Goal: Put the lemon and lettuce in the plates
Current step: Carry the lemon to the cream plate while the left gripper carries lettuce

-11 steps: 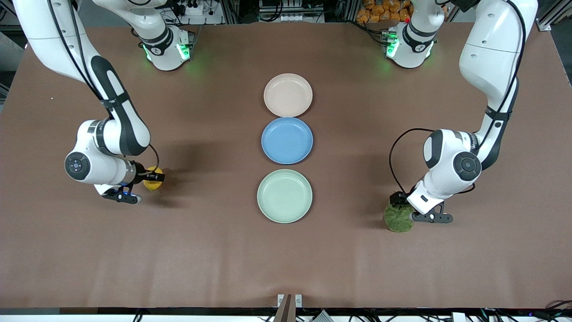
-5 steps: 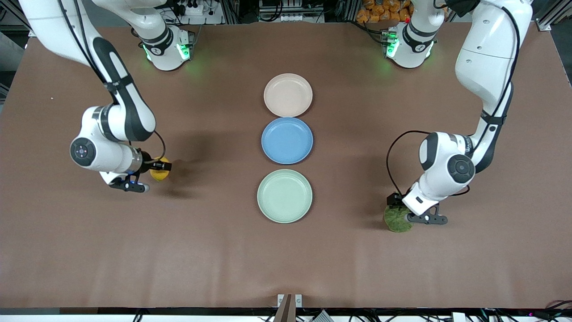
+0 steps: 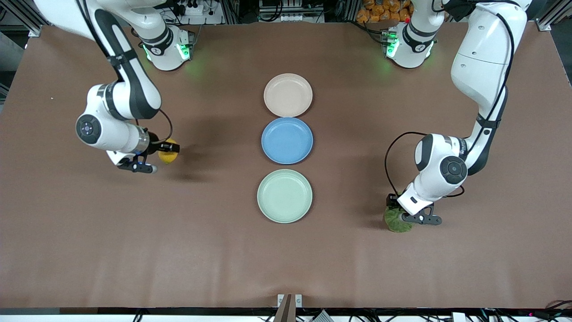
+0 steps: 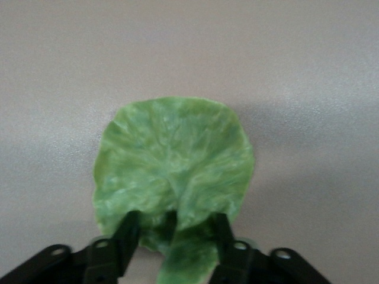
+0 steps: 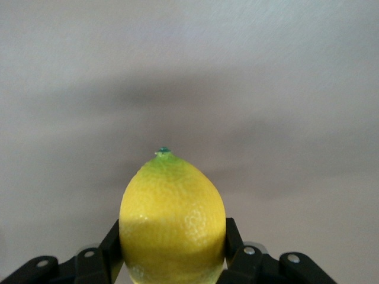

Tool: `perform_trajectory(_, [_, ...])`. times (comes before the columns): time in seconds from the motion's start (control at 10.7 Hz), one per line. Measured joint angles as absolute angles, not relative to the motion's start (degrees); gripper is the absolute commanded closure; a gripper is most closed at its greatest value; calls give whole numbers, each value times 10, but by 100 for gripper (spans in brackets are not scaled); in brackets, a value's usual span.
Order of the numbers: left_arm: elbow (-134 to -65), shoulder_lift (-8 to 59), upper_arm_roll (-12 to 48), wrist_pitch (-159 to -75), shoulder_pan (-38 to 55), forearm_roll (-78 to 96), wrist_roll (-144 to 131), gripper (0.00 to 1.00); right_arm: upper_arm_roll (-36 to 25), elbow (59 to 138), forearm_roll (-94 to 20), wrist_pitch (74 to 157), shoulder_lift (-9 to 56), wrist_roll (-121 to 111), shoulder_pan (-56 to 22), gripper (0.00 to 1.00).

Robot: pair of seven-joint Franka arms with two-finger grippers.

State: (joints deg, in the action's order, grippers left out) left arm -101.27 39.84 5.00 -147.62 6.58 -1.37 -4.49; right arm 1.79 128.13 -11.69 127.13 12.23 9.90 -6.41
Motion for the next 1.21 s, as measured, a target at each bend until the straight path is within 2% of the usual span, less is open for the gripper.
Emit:
perform_trajectory(0.28, [-1003,399,50,-1477,66,-14,-45,100,18,1304,-126,1265,93,144,-102,92])
perform_trajectory(0.75, [-970,393,53,-1478,76,-16,-45,100,21,1305,-129,1260,62,367,-254,98])
perform_trajectory(0.93, [-954,382,58,-1478,107,-16,-71,100,21,1305,-131,1272,61,461,-319,98])
perform_trajectory(1.21, [-931,370,59,-1474,187,-16,-178,100,21,1305,-197,1287,61,495,-361,98])
